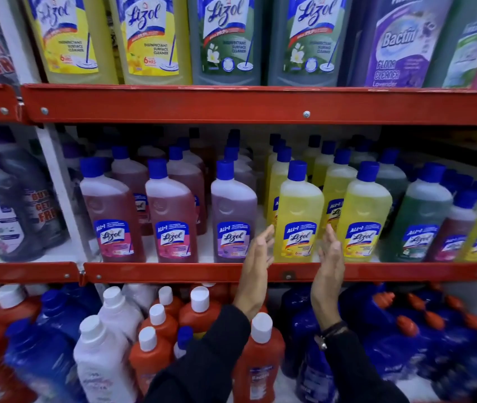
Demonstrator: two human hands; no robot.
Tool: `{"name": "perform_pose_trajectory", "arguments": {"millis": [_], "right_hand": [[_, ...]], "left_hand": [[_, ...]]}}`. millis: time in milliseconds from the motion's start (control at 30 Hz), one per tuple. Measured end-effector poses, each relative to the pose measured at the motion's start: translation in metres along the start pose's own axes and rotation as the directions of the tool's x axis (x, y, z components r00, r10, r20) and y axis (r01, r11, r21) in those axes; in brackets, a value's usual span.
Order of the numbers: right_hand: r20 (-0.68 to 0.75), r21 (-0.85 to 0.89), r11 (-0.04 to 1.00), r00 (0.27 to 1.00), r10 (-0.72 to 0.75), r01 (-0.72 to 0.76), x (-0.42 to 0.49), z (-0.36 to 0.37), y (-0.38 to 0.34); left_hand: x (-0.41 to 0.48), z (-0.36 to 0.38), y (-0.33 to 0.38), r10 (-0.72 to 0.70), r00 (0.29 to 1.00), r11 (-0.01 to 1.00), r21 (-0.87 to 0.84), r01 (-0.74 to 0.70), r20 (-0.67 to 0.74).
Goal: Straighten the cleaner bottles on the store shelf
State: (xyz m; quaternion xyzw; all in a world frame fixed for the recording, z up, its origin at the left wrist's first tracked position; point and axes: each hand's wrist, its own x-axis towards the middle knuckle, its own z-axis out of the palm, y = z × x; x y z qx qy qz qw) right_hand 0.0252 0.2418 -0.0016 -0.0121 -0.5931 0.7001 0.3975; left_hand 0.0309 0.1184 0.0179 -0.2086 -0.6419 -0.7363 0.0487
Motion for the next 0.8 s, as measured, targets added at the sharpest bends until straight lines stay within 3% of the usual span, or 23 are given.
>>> {"name": "perform_pose_trajectory", "arguments": {"millis": [100,333,800], "right_hand": [[0.15,0.015,0.993,0.983,0.11,-0.113,0.01,-0.008,-0.001],[0.253,0.043,0.983,0.953,0.164,-0.18,0.02,-0.021,0.005],[0.289,0.026,0.981,0.941,0.178,-0.194,0.02,-0.025,-0.001]], "left_hand": [[0.008,0.01,-0.003,-0.079,0.997,0.996,-0.034,0.08,0.02],[0.011,0.012,-0.007,-0.094,0.996,0.994,-0.061,0.094,0.01],[0.014,0.012,-0.002,-0.152,0.988,0.983,-0.107,0.147,-0.038]]}}
